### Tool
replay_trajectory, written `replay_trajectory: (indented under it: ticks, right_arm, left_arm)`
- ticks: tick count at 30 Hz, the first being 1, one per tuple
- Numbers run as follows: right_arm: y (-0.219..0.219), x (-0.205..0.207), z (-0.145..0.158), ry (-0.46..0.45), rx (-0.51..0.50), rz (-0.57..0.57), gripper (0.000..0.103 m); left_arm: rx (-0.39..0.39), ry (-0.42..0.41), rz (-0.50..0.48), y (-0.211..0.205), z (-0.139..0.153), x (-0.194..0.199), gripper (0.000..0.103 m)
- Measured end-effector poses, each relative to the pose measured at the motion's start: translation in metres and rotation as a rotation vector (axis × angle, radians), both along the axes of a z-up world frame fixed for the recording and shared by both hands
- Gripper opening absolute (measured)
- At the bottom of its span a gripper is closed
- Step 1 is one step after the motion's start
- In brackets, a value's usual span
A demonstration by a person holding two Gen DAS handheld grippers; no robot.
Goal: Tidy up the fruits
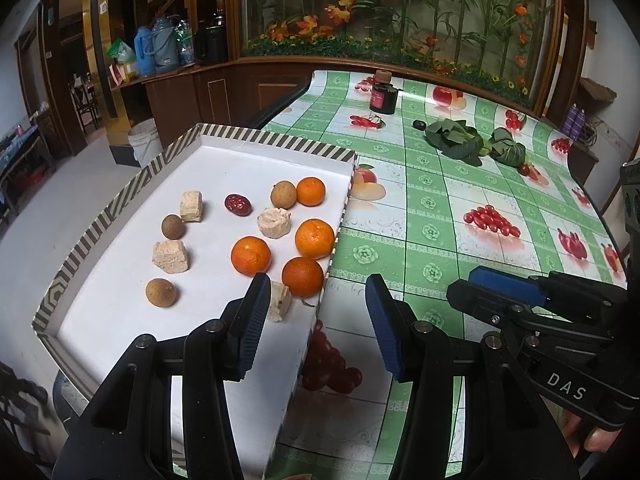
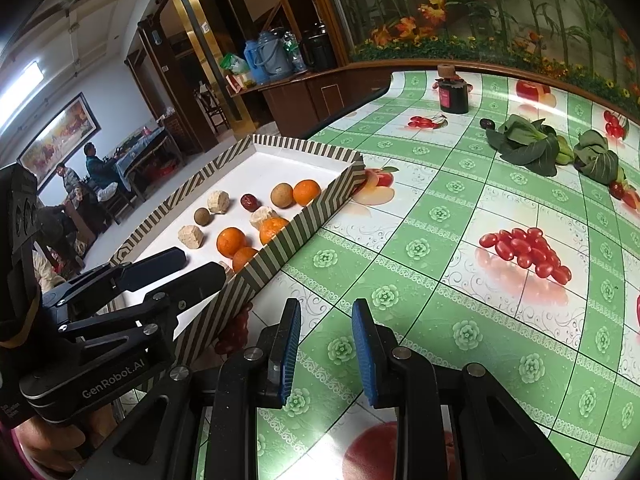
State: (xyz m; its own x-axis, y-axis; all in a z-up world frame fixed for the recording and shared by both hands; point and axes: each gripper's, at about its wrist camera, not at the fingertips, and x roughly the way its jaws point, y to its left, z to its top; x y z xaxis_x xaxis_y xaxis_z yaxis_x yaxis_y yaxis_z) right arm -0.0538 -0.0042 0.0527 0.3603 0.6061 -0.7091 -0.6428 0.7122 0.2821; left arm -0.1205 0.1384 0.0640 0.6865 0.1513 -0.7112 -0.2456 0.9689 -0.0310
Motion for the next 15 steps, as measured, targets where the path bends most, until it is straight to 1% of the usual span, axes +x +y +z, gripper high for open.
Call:
replay_trajectory:
  ticks: [5,12,15]
  right_arm:
    - [0.0027,-0.0009,0.0006,-0.003,-0.005,0.007,0.025]
    - [0.0053,-0.0003,-0.0006,-0.002,-0.011,0.012,0.025]
    - [0.0029,0.0004,-0.0002,-0.004,-0.014,0.005,0.025]
  left_arm:
    - [-0.003,-0.001,0.004,0.0022,0.0004,-0.0002,0.05]
    - [0.031,-0.031,0.024,0.0019,0.0033,-0.0011,0.05]
    - [0.024,-0.014,0.008,-0.0029,0.0028,0.0038,0.05]
